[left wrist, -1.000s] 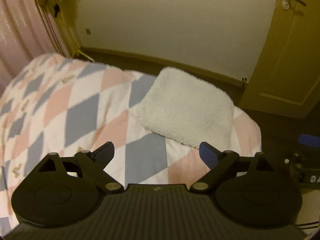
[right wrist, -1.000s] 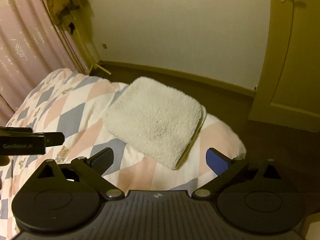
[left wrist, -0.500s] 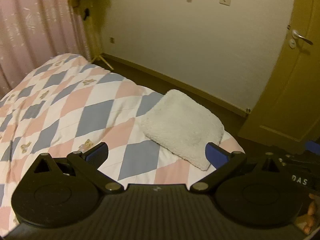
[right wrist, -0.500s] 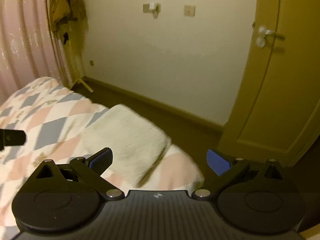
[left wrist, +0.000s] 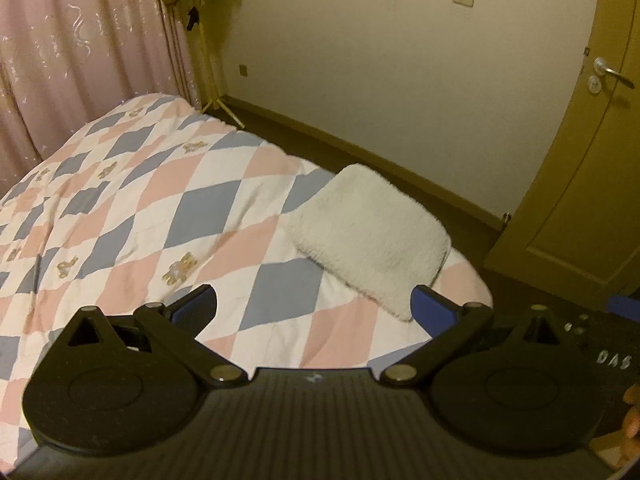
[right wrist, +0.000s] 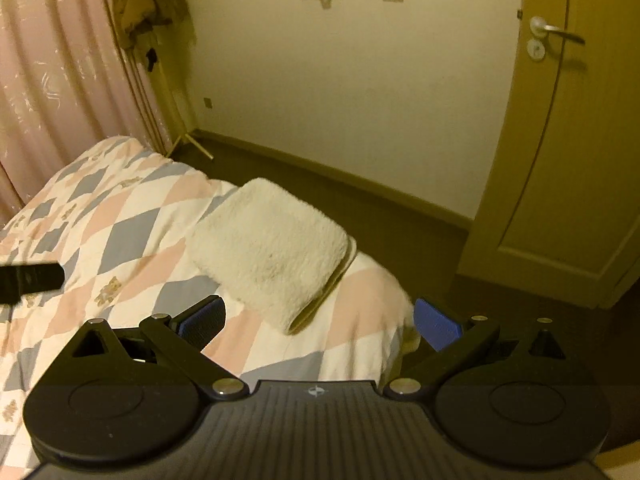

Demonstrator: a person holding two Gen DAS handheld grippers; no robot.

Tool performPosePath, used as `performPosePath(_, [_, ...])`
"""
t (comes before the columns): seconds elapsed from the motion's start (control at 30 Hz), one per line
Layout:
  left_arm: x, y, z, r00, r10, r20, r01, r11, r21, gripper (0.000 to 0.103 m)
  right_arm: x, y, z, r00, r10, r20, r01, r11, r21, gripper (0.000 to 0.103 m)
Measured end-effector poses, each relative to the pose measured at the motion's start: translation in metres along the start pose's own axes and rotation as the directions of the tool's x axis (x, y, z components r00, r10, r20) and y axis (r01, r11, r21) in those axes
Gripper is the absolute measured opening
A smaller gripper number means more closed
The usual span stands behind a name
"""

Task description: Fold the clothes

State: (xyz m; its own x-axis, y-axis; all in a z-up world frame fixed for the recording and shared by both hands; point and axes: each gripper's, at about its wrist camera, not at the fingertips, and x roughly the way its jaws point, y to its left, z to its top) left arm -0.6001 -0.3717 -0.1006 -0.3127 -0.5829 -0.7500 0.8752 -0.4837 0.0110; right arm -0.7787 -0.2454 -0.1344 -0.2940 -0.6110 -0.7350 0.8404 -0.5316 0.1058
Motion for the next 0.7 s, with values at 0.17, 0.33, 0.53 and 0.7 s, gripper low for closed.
performPosePath(0.17, [-0.006,0.018,-0.003,1.000,-0.004,-0.007,0.004,1.000,0.006,0.102,-0.007,0.021,0.000,1.000,-0.012,0.000,0.012,0.999,0.034,0.103])
performPosePath(0.33, [-0.016,0.047,-0.012,1.000,0.004,-0.017,-0.003,0.999,0.042,0.102,-0.015,0.050,-0.010,1.000,-0.018,-0.010,0.019,0.997,0.074,0.103])
performPosePath(0.53, [-0.019,0.076,-0.028,0.999,-0.028,-0.035,0.032,0.995,0.095,0.102,-0.026,0.081,-0.036,0.998,-0.054,-0.023,0.057,0.992,0.117,0.103])
performPosePath(0.7, [-0.019,0.091,-0.040,0.998,-0.051,-0.049,0.057,0.989,0.137,0.102,-0.031,0.099,-0.060,0.995,-0.084,-0.047,0.090,0.983,0.157,0.103])
